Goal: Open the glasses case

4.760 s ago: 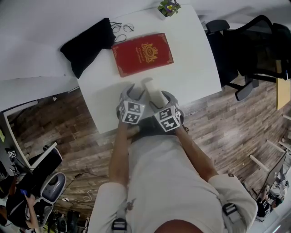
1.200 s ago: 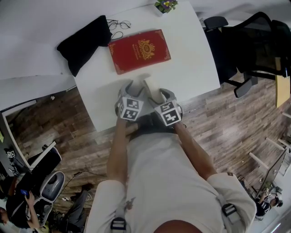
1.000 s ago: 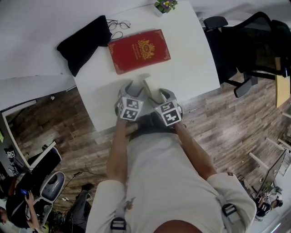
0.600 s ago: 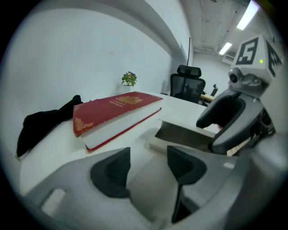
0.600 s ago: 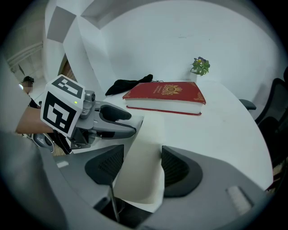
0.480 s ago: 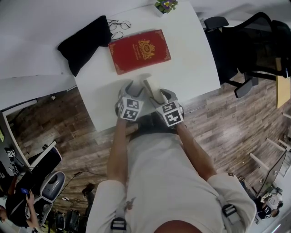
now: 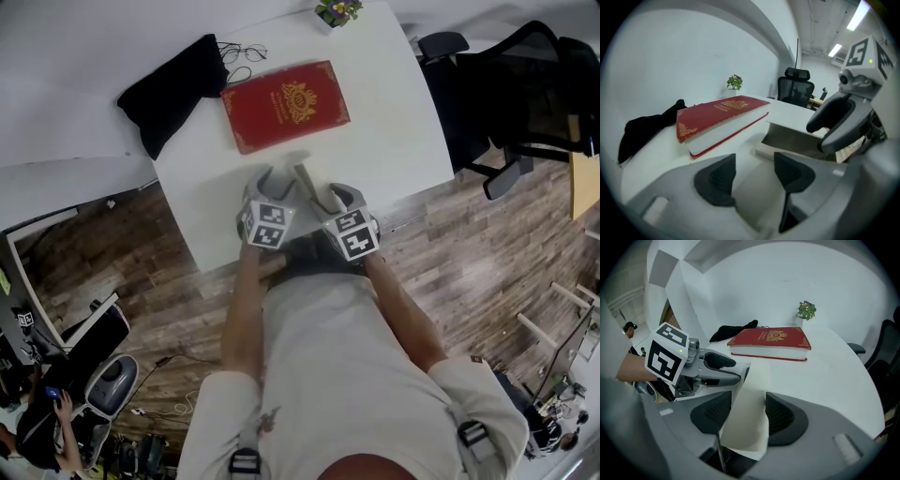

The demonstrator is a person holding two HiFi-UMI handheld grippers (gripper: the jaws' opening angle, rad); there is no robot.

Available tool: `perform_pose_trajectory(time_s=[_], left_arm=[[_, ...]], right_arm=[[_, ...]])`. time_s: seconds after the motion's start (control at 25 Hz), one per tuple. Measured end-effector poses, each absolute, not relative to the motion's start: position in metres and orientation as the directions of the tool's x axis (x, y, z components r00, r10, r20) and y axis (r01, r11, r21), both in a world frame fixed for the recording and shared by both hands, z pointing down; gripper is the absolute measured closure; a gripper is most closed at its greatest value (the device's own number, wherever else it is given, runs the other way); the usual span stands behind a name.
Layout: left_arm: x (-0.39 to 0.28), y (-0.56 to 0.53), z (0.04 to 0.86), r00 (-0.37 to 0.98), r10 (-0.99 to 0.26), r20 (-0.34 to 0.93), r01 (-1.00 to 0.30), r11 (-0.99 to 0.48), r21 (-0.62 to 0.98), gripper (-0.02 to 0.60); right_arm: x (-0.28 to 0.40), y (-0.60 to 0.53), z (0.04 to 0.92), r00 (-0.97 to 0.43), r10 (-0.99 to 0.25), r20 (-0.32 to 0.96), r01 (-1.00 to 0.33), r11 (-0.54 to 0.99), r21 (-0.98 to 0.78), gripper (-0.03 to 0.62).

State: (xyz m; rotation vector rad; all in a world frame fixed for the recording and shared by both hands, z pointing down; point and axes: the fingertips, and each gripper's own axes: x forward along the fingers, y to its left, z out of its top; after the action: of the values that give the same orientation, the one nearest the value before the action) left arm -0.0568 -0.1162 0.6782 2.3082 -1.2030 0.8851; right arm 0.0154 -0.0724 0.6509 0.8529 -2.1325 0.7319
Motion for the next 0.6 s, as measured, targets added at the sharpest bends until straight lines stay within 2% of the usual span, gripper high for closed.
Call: perform_pose_trajectory(time_s=[0.6], left_arm=[[-0.0563, -0.1161, 0.6814, 0.439, -0.588, 0.679, -0.828, -0.558, 0.052, 0.325]], right_arm=[[0.0187, -0.0726, 0.6483, -0.529, -0.35, 0.773, -0.752, 0.615, -0.237, 0.404]])
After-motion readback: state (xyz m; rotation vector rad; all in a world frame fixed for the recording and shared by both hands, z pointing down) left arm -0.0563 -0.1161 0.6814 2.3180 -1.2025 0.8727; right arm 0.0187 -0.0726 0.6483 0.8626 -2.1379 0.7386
